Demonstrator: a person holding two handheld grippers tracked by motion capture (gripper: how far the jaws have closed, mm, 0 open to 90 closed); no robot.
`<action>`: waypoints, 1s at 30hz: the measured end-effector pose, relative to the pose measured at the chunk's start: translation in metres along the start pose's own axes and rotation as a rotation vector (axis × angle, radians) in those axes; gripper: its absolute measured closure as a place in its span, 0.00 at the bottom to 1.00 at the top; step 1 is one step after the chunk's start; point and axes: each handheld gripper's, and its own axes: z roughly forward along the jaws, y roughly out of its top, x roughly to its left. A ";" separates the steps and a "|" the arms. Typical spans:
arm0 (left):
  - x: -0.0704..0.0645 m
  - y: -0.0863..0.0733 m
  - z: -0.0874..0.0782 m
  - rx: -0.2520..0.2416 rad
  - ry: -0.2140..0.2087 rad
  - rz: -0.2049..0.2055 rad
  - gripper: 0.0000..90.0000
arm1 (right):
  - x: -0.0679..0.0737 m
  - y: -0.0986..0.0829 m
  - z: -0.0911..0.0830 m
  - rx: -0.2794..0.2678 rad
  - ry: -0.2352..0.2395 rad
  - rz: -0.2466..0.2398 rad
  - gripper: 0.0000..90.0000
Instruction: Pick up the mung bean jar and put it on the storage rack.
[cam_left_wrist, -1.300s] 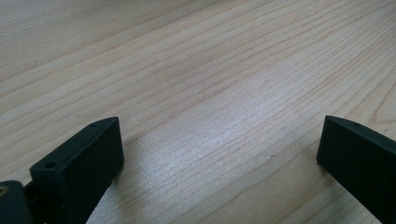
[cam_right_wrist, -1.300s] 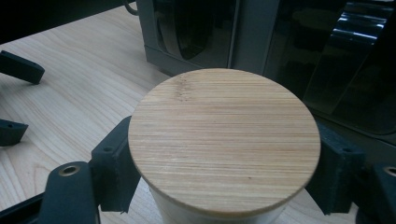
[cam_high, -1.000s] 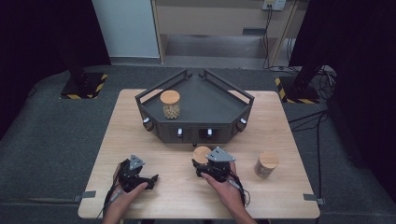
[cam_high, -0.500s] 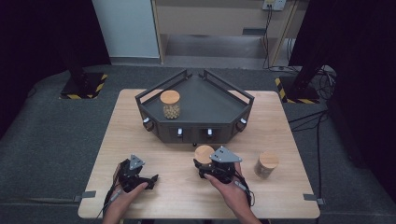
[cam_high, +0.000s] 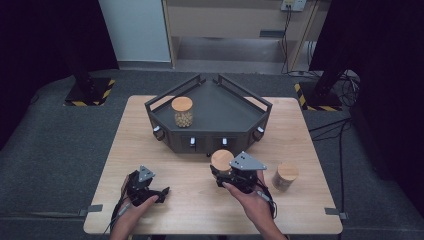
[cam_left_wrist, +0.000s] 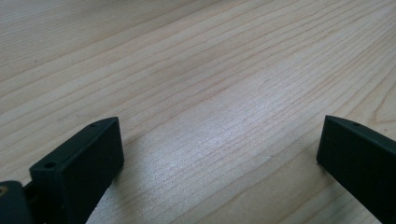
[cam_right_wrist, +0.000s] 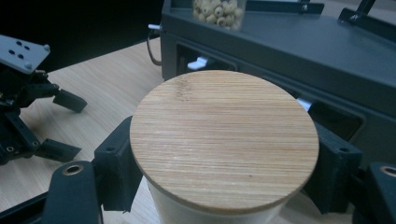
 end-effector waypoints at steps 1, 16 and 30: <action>0.000 0.000 0.000 0.000 0.000 0.000 0.00 | 0.000 0.002 -0.001 -0.001 -0.002 -0.003 0.28; 0.000 0.000 0.000 0.000 0.001 -0.002 0.00 | -0.003 0.034 -0.003 0.001 0.009 -0.037 0.28; 0.000 0.000 0.000 0.000 0.000 -0.001 0.00 | -0.010 0.059 0.005 0.005 -0.009 -0.020 0.28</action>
